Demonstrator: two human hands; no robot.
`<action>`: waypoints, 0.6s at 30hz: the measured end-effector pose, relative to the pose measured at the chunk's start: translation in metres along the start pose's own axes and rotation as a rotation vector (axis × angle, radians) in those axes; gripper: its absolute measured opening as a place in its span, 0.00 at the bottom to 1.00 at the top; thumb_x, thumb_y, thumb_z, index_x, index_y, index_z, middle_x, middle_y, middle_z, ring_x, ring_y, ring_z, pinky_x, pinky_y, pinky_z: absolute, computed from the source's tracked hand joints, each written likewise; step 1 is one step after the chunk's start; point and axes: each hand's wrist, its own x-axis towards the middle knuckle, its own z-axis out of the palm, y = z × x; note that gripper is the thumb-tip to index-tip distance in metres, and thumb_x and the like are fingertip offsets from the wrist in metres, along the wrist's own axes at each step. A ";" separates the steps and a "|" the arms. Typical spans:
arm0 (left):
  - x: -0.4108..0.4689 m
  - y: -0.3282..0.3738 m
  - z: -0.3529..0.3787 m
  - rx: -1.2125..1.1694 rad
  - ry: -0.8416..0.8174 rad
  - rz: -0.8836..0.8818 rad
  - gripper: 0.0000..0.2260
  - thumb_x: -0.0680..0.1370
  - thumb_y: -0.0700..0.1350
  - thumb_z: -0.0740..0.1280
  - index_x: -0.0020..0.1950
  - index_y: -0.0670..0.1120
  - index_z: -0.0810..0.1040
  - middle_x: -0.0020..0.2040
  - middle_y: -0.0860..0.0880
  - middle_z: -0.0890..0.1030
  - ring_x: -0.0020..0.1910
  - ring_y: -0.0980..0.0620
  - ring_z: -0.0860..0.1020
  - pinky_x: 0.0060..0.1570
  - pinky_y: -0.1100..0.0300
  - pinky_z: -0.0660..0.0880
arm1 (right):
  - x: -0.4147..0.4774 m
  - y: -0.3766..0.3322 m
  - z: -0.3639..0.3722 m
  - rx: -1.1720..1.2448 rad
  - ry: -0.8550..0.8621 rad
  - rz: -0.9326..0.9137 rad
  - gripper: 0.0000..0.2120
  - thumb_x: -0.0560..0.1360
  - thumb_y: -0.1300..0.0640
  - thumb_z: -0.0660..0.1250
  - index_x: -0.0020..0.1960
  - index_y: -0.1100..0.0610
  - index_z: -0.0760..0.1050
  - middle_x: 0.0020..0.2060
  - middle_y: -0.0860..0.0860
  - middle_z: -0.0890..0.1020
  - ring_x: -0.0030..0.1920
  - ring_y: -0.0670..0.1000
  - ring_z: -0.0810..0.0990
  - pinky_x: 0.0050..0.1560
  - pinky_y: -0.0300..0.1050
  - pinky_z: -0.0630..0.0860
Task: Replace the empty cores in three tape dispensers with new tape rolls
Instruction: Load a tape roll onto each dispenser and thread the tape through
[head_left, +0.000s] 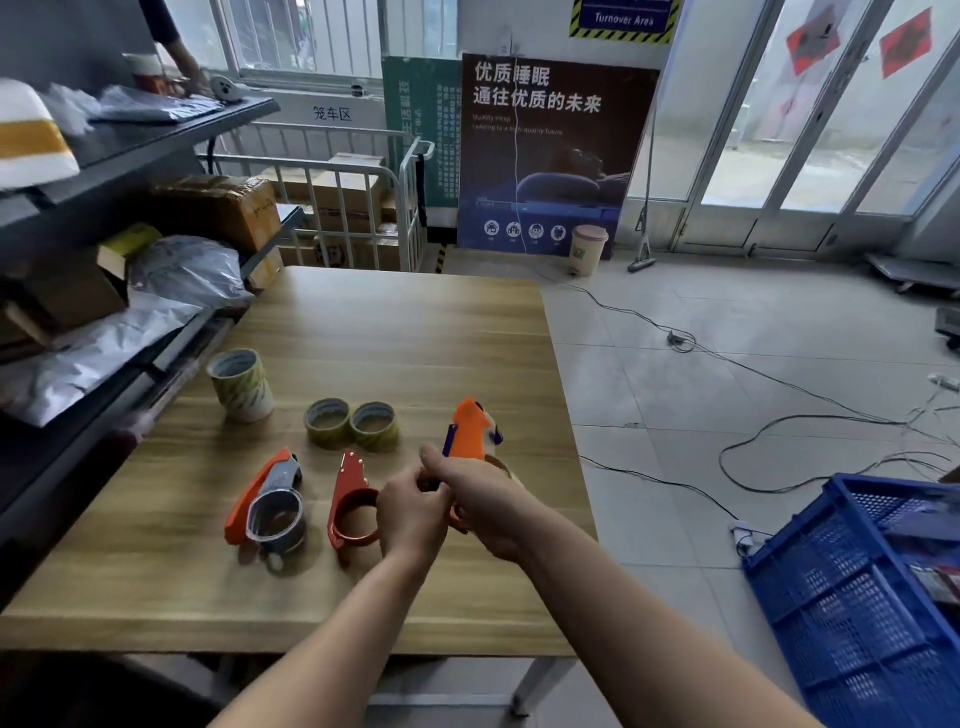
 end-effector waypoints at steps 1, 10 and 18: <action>-0.001 -0.001 0.000 -0.021 -0.016 -0.041 0.02 0.71 0.41 0.70 0.42 0.45 0.82 0.37 0.49 0.83 0.38 0.51 0.81 0.40 0.55 0.77 | -0.006 -0.004 0.000 -0.109 0.037 -0.053 0.21 0.80 0.45 0.60 0.52 0.63 0.78 0.46 0.57 0.81 0.46 0.49 0.78 0.43 0.42 0.75; 0.002 -0.030 -0.003 -0.301 -0.202 -0.509 0.09 0.74 0.35 0.68 0.54 0.40 0.78 0.48 0.40 0.81 0.45 0.43 0.81 0.41 0.52 0.81 | 0.016 0.026 -0.043 -0.229 0.584 -0.168 0.06 0.76 0.61 0.63 0.50 0.53 0.77 0.47 0.50 0.81 0.48 0.50 0.78 0.49 0.46 0.78; -0.004 -0.060 0.008 -0.429 -0.252 -0.768 0.07 0.77 0.33 0.63 0.54 0.37 0.76 0.48 0.36 0.80 0.47 0.39 0.81 0.48 0.43 0.80 | 0.037 0.096 -0.043 0.014 0.246 0.242 0.13 0.78 0.63 0.63 0.62 0.58 0.73 0.51 0.55 0.82 0.51 0.54 0.82 0.49 0.51 0.82</action>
